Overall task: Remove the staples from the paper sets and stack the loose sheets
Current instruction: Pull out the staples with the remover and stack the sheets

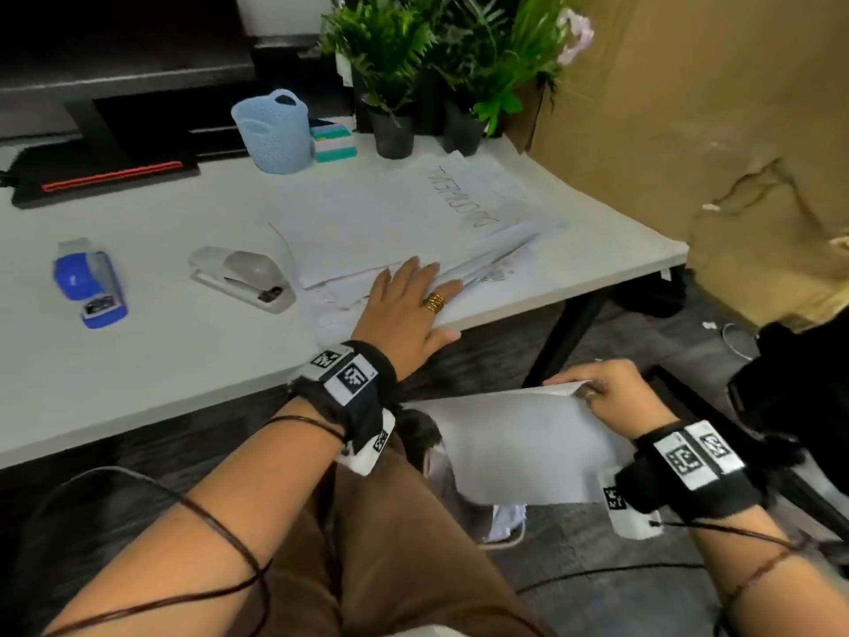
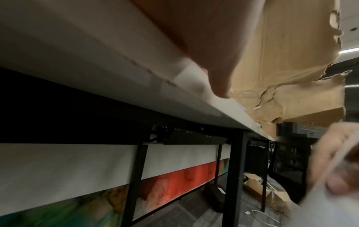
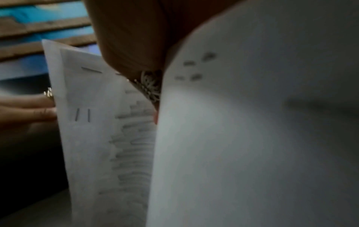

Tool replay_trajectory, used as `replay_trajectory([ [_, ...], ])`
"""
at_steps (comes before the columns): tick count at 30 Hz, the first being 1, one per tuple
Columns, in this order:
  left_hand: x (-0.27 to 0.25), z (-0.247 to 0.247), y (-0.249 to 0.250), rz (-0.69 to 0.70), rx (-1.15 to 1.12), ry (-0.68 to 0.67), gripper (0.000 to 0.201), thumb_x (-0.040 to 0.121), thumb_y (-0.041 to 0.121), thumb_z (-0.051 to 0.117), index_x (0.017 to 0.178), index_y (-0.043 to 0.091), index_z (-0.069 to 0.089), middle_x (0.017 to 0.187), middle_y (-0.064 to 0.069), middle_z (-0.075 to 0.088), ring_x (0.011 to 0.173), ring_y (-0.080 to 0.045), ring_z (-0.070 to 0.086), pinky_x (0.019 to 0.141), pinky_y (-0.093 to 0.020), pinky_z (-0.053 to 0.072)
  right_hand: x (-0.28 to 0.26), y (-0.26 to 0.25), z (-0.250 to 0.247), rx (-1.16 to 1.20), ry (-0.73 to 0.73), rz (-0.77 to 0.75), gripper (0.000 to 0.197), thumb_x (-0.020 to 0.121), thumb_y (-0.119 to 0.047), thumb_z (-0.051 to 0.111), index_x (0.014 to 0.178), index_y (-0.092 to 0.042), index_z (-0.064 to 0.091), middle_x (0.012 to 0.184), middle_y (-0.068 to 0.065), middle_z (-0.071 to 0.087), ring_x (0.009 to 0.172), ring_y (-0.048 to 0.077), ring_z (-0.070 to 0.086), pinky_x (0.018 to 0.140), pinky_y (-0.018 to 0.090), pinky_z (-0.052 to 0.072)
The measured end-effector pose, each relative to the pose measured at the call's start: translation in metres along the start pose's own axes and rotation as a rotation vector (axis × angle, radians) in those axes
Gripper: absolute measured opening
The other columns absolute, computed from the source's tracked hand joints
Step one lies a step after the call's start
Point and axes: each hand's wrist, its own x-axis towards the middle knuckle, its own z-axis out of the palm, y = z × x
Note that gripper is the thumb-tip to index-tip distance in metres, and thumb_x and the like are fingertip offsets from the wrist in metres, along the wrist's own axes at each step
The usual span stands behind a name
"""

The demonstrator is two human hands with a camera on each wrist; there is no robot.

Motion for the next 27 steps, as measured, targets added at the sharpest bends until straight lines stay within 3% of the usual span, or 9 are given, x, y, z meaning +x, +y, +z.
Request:
replay_trajectory([
  [3,0.014,0.008,0.005,-0.022,0.026,-0.065,0.069,0.092,0.061,0.028,0.148,0.035,-0.001,0.157,-0.003,0.001,0.144,-0.024,-0.001,0.114,-0.050,0.001,0.010,0.021,0.031,-0.019,-0.159,0.080,0.035,0.082,0.012,0.053,0.093,-0.012,0.077,0.093,0.006,0.074,0.093,0.008,0.063,0.079,0.007,0.038],
  [6,0.019,0.009,0.002,-0.022,0.035,-0.074,0.073,0.089,0.066,0.028,0.147,0.037,-0.004,0.157,-0.002,-0.002,0.144,-0.024,-0.001,0.115,-0.050,0.002,0.024,0.036,0.062,-0.083,-0.302,0.113,0.034,0.080,0.010,0.053,0.094,-0.011,0.076,0.095,0.007,0.074,0.093,0.017,0.067,0.078,0.008,0.037],
  [11,0.019,0.011,0.003,-0.024,0.047,-0.074,0.076,0.086,0.068,0.025,0.147,0.036,-0.008,0.157,-0.003,-0.004,0.144,-0.024,-0.003,0.115,-0.050,0.002,0.047,0.069,0.128,-0.284,-0.453,0.191,0.033,0.084,-0.002,0.048,0.106,-0.012,0.071,0.107,0.011,0.069,0.106,0.026,0.061,0.088,0.030,0.047],
  [16,0.019,0.011,0.004,-0.032,0.045,-0.073,0.079,0.080,0.070,0.015,0.147,0.036,-0.009,0.158,-0.003,-0.005,0.144,-0.024,-0.003,0.114,-0.049,0.001,0.054,0.065,0.179,-0.432,-0.551,0.311,0.028,0.090,0.000,0.043,0.110,0.005,0.061,0.115,0.021,0.062,0.112,0.033,0.056,0.088,0.035,0.045],
  [20,0.020,0.012,0.003,-0.035,0.043,-0.064,0.077,0.081,0.070,0.014,0.148,0.036,-0.005,0.158,-0.004,-0.002,0.144,-0.025,-0.001,0.114,-0.050,0.003,0.049,0.075,0.219,-0.442,-0.570,0.272,0.035,0.088,-0.002,0.043,0.120,-0.002,0.056,0.120,0.019,0.060,0.113,0.032,0.058,0.091,0.038,0.049],
  [24,0.020,0.015,0.001,-0.009,0.048,-0.018,0.075,0.082,0.071,0.011,0.148,0.034,0.006,0.156,-0.007,0.012,0.143,-0.029,0.012,0.112,-0.053,0.012,0.033,0.095,0.260,-0.358,-0.560,0.142,0.042,0.086,-0.025,0.051,0.126,-0.011,0.056,0.129,0.012,0.058,0.124,0.026,0.052,0.106,0.029,0.034],
  [26,0.020,0.017,0.000,-0.007,0.048,-0.017,0.076,0.082,0.070,0.012,0.148,0.033,0.008,0.156,-0.008,0.014,0.143,-0.029,0.014,0.111,-0.053,0.013,0.026,0.119,0.286,-0.354,-0.551,0.169,0.051,0.078,-0.040,0.039,0.116,-0.013,0.059,0.113,0.010,0.067,0.108,0.026,0.062,0.095,0.030,0.045],
  [27,0.020,0.017,0.001,-0.005,0.050,-0.015,0.076,0.082,0.070,0.012,0.148,0.032,0.009,0.156,-0.008,0.015,0.143,-0.029,0.014,0.111,-0.053,0.014,0.024,0.130,0.297,-0.311,-0.624,0.239,0.060,0.070,-0.043,0.033,0.112,-0.008,0.056,0.100,0.014,0.070,0.094,0.028,0.068,0.083,0.030,0.052],
])
